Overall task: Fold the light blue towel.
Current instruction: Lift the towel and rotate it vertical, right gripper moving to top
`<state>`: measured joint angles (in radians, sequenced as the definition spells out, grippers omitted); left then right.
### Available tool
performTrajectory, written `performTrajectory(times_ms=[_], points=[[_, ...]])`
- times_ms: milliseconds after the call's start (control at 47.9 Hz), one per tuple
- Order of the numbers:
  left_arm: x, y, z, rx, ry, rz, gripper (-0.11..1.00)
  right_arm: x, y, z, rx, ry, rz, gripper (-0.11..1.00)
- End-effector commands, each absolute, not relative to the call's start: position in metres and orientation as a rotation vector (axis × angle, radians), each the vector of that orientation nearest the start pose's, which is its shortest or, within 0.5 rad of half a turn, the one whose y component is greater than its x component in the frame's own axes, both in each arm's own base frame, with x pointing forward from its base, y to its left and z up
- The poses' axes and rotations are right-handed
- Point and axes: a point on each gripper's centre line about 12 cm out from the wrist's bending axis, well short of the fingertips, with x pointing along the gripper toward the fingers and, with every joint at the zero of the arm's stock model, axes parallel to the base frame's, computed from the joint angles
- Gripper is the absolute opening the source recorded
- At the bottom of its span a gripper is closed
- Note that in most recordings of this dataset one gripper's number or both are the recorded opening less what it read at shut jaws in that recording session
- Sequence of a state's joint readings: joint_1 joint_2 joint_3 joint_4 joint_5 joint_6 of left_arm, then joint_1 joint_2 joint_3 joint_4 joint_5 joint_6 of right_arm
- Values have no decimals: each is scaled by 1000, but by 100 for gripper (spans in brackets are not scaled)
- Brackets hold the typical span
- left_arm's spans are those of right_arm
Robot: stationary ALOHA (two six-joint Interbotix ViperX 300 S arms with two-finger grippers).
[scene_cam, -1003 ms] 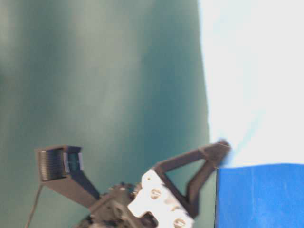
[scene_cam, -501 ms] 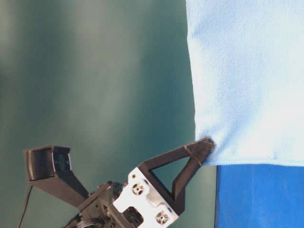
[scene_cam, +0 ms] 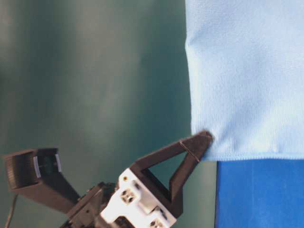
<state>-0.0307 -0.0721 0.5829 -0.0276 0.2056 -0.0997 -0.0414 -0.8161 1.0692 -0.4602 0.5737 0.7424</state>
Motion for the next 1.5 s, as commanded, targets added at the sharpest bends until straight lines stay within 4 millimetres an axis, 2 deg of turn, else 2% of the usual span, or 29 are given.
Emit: performTrajectory(times_ms=[0,209,418,710,919,1065,1170,1483], points=[[396,-24,225,-104,632,-22,1,203,-51,234,224,668,-442,2],[412,-47,234,-90,565,-78,2,224,-78,244,174,597,-492,2],[431,-64,239,-75,527,-114,1,249,-102,244,155,595,-527,2],[453,-72,241,-71,495,-129,1,283,-129,242,127,638,-564,2],[459,-78,243,-71,485,-140,1,300,-137,240,99,656,-563,2],[466,-80,242,-71,460,-143,1,298,-137,241,92,656,-566,2],[475,-81,244,-73,425,-143,1,288,-134,241,95,660,-575,2],[519,-84,238,-70,373,-140,1,235,-123,246,110,667,-654,2]])
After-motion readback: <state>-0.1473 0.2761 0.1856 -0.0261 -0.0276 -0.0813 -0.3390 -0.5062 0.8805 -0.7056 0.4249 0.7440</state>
